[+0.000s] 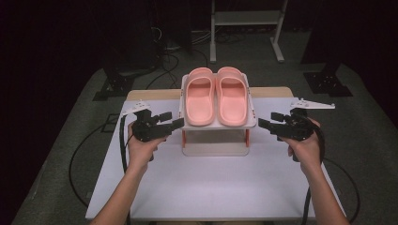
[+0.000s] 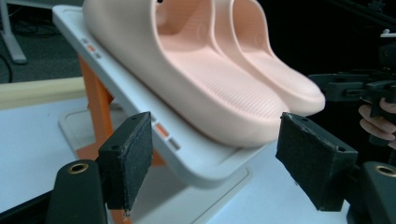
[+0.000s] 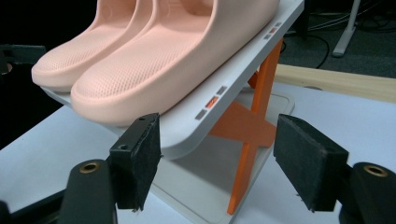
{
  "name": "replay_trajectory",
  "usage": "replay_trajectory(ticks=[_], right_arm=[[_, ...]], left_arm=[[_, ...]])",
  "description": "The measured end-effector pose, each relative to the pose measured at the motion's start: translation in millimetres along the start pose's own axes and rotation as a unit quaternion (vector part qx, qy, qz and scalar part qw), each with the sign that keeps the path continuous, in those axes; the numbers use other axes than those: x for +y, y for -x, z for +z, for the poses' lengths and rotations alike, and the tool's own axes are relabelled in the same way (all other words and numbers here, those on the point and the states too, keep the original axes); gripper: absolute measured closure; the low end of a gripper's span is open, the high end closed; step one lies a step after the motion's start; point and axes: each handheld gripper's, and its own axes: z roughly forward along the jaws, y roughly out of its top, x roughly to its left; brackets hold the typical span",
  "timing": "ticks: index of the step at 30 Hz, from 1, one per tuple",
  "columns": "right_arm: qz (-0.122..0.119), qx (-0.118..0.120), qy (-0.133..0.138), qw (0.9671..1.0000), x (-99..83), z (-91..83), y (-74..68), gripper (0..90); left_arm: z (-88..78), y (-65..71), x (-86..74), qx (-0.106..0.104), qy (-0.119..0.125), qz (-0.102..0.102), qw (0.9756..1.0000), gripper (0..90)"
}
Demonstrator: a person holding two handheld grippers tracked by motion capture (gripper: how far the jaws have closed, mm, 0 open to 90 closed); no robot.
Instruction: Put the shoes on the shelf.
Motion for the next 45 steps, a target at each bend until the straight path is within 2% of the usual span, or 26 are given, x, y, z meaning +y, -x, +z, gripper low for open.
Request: replay_trajectory(ticks=[6,15,32,45], right_arm=[[0.0,0.001,-0.001,1.0,-11.2,-3.1,1.2,30.8],[-0.002,0.002,-0.004,1.0,-25.1,-5.4,3.3,30.3],[0.003,-0.002,-0.006,1.0,-55.2,-12.8,11.0,29.5],[0.004,-0.007,-0.02,0.9998,-80.3,-15.0,16.6,29.3]], left_arm=[[-6.1,-3.2,-11.6,0.004,0.005,-0.01,0.9999,25.3],[-10.9,-1.9,-20.1,0.01,0.007,-0.001,0.9999,22.9],[-18.0,-6.8,-41.2,0.019,0.011,-0.001,0.9998,19.7],[-26.9,-15.1,-69.6,0.037,0.015,-0.01,0.9992,18.6]])
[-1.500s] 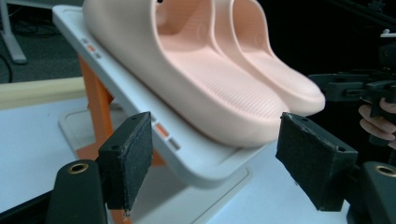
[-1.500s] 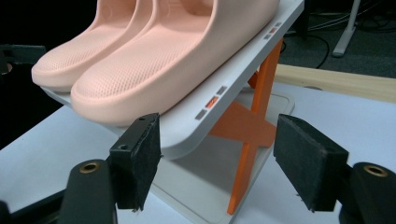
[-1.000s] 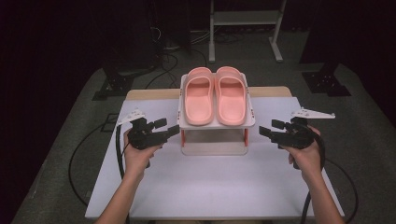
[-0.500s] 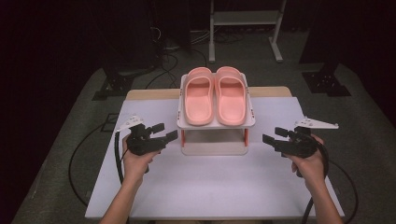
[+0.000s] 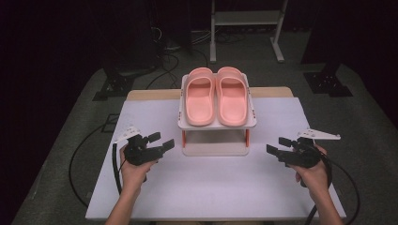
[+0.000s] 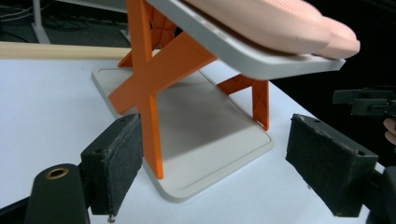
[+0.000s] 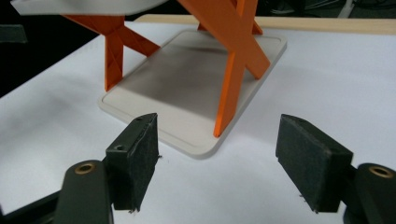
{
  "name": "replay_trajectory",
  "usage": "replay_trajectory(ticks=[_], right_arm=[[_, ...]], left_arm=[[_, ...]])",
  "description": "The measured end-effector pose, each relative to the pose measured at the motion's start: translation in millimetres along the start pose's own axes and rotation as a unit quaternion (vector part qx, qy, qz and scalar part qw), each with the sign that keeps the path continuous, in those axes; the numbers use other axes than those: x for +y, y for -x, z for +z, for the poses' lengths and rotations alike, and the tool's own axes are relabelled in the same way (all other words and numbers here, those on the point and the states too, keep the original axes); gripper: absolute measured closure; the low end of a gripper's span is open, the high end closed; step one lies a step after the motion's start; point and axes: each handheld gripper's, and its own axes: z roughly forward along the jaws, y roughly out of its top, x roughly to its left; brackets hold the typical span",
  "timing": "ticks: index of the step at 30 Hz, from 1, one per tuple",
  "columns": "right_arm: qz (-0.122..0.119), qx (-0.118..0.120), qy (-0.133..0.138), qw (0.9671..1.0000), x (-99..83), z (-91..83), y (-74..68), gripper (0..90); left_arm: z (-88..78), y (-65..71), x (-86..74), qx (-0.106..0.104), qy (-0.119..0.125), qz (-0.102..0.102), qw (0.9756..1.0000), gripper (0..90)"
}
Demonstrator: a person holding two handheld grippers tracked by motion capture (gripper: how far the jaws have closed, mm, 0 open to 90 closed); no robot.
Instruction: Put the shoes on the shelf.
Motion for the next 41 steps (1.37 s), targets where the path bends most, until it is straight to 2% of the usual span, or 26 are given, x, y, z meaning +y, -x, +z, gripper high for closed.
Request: replay_trajectory(ticks=[13,20,22,32,41], right_arm=[[-0.004,0.001,-0.004,1.0,-24.2,1.6,0.7,29.2],[-0.007,0.0,0.001,1.0,-39.1,1.6,-1.0,29.2],[-0.005,0.001,0.002,1.0,-40.7,1.8,-1.3,29.3],[-0.005,0.001,0.004,1.0,-56.3,2.8,-2.3,29.0],[-0.004,-0.001,-0.004,1.0,-72.4,5.5,0.8,27.8]], left_arm=[[-8.4,-0.2,-24.7,0.011,0.006,0.002,0.9999,17.5],[-11.8,-1.5,-43.1,0.026,0.008,0.006,0.9996,16.9],[-12.7,-1.8,-45.1,0.028,0.008,0.002,0.9996,16.9],[-17.3,-0.7,-51.7,0.035,0.016,0.01,0.9992,15.1],[-13.9,-4.0,-63.5,0.035,0.0,0.005,0.9994,12.8]])
